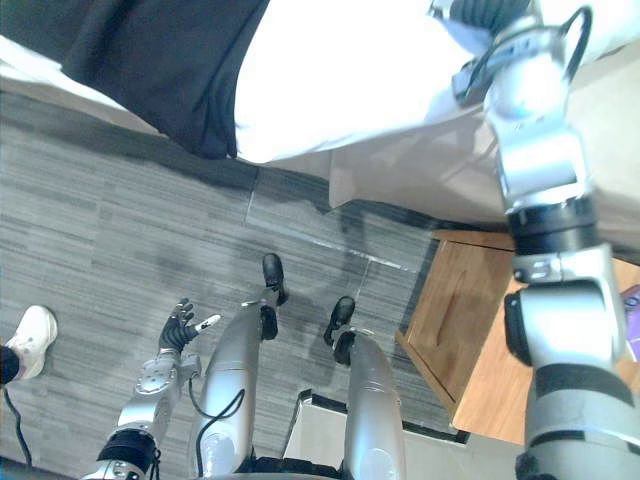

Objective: Tidy the bed and pick cloth on bed and put in laundry

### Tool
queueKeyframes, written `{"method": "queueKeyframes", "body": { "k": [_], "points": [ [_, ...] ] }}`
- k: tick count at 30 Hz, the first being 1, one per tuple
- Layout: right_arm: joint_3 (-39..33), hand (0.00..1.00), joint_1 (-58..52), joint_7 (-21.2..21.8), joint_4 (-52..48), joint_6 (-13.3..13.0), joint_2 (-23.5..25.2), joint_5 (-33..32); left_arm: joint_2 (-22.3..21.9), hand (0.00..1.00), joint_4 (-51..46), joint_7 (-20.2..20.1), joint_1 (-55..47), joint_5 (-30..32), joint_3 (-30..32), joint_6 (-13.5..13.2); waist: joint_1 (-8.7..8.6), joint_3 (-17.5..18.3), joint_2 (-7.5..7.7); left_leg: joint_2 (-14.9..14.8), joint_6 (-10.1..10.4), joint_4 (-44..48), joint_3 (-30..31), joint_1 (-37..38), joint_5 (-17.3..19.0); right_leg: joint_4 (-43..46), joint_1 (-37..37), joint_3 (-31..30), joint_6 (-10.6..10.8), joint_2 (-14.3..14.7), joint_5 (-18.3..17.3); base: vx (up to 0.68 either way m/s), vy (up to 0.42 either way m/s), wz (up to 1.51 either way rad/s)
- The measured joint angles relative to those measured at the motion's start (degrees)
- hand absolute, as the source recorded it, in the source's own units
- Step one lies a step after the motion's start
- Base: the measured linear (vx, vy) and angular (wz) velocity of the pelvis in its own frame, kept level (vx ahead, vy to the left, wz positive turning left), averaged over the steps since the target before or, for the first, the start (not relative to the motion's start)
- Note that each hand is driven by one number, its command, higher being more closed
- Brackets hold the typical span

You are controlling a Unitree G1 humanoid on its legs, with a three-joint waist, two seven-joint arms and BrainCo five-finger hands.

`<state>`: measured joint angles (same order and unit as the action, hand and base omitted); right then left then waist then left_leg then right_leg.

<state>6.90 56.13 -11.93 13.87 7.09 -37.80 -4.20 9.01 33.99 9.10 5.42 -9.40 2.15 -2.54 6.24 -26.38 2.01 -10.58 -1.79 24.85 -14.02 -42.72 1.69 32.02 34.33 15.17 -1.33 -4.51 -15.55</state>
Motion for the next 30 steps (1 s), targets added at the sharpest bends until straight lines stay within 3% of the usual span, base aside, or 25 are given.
{"method": "queueKeyframes", "body": {
  "k": [3,5,6,8,9,11,12,13,15,17,19,22,23,26,30],
  "points": [
    [-3.5,1.00,-12.4,-3.3,-7.7,-1.4,4.4,2.3,-1.5,0.00,-0.2,0.9,0.2,0.0,-0.4,2.0,-1.00,0.4,0.69,-0.3,0.2,-0.4,-1.7,4.2,0.2,-0.2,-3.7,-0.3,0.0,-0.1,0.0,0.06,-0.037,-0.12],
    [-6.8,1.00,-23.1,-6.6,-12.0,-2.4,10.5,2.1,-2.0,0.00,-0.2,1.2,0.2,0.0,-2.1,4.3,-1.21,0.6,0.89,-0.6,0.4,-0.8,-3.0,8.8,1.0,-0.1,-7.3,-0.4,0.2,-0.2,-0.1,0.05,-0.038,-0.19],
    [-7.3,0.00,-25.6,-7.6,-12.5,-3.2,12.2,2.0,-2.2,0.00,-0.2,1.2,0.2,0.0,-2.2,4.9,-1.41,0.6,0.94,-0.6,0.4,-0.9,-3.2,9.9,1.1,0.0,-8.2,-0.6,0.2,-0.2,-0.1,0.02,-0.031,-0.15],
    [-8.9,0.00,-32.9,-10.4,-13.0,-7.0,18.1,1.2,-2.4,0.00,0.6,1.3,0.0,0.0,-2.2,6.4,-2.33,1.7,1.47,-0.2,0.6,-1.9,-4.2,12.7,1.3,-0.2,-10.0,-2.1,0.5,-0.2,-0.9,-0.02,-0.035,-0.17],
    [-9.8,0.00,-37.1,-11.5,-13.0,-10.5,21.3,-0.8,-2.4,0.00,1.9,1.3,0.0,0.0,-2.4,7.1,-2.93,2.2,1.54,0.0,0.6,-2.4,-4.8,14.5,1.3,-0.4,-11.2,-2.9,0.4,-0.2,-1.0,-0.02,-0.037,-0.19],
    [-11.1,0.00,-39.6,-11.9,-13.0,-13.1,24.5,-2.6,-2.3,0.00,3.4,1.3,-0.2,0.0,-3.3,7.4,-3.23,2.3,1.50,0.2,0.7,-3.1,-5.2,16.7,1.3,-0.9,-13.2,-3.3,0.5,-0.3,-1.2,-0.01,-0.018,-0.09],
    [-11.7,0.00,-43.7,-11.9,-12.9,-16.6,27.9,-5.4,-2.4,0.00,5.0,1.2,-1.3,-0.1,-4.4,7.5,-3.75,3.6,1.55,0.8,0.7,-4.3,-5.7,19.0,1.4,-1.6,-15.1,-3.6,0.6,-0.6,-1.4,0.01,-0.002,-0.04],
    [-11.8,0.00,-45.5,-11.7,-12.8,-18.1,29.1,-7.1,-2.7,0.00,5.4,1.2,-2.0,-0.2,-4.5,7.4,-3.83,4.5,1.54,1.1,0.8,-4.9,-6.0,19.7,1.4,-1.9,-15.6,-3.9,0.7,-0.6,-1.5,0.06,0.013,-0.07],
    [-13.3,0.00,-50.2,-10.7,-12.4,-21.9,33.8,-13.2,-3.6,0.00,6.1,1.2,-3.8,-0.4,-4.4,7.4,-3.97,6.0,1.51,1.9,0.8,-6.5,-7.0,22.9,1.5,-2.9,-18.0,-5.2,0.9,-0.9,-1.6,0.09,0.034,-0.14],
    [-16.0,0.00,-53.2,-7.9,-9.8,-26.7,39.3,-27.2,-4.0,0.00,7.3,1.2,-6.1,-1.0,-4.5,7.0,-5.26,8.4,1.18,3.3,0.7,-9.0,-8.5,27.4,1.9,-4.8,-21.6,-6.4,1.2,-1.7,-1.8,0.10,0.056,-0.20],
    [-18.6,0.00,-55.3,-5.7,-7.1,-29.2,41.8,-36.6,-4.2,0.00,8.7,0.9,-7.5,-1.3,-4.3,6.7,-5.99,10.2,0.87,4.2,0.8,-11.1,-9.9,31.0,2.2,-6.6,-24.5,-7.5,1.5,-2.1,-1.6,0.14,0.059,-0.27],
    [-25.0,0.00,-61.8,-3.1,0.7,-30.5,42.5,-49.7,-4.7,0.00,11.4,-0.6,-9.8,-3.2,-3.9,5.8,-7.10,14.2,0.52,5.7,1.1,-14.8,-12.2,36.6,2.7,-10.0,-29.0,-9.0,2.0,-2.7,-1.3,0.19,0.044,-0.34],
    [-27.6,0.00,-63.6,-2.2,4.6,-30.7,42.5,-51.2,-5.2,0.00,12.4,-1.5,-10.4,-3.5,-2.8,5.7,-7.31,15.4,0.01,6.2,1.1,-16.1,-13.0,38.8,2.7,-10.7,-30.7,-9.4,2.3,-3.0,-1.2,0.24,0.036,-0.34],
    [-29.1,0.00,-69.8,-1.8,11.9,-31.2,42.2,-51.1,-6.4,0.00,14.6,-3.6,-11.7,-4.6,-1.1,5.2,-9.66,17.5,-1.22,7.1,1.2,-19.2,-15.0,43.6,2.7,-11.7,-33.8,-10.0,2.7,-3.5,-1.4,0.15,0.006,-0.33],
    [-32.3,0.00,-73.3,-1.7,19.5,-31.2,42.1,-50.8,-8.3,0.00,16.9,-5.3,-12.3,-6.1,0.6,3.4,-10.14,19.7,-2.64,7.8,2.6,-24.2,-17.1,48.4,1.4,-13.2,-36.3,-11.9,2.7,-2.8,-1.4,0.03,-0.012,-0.29]
  ]
}}
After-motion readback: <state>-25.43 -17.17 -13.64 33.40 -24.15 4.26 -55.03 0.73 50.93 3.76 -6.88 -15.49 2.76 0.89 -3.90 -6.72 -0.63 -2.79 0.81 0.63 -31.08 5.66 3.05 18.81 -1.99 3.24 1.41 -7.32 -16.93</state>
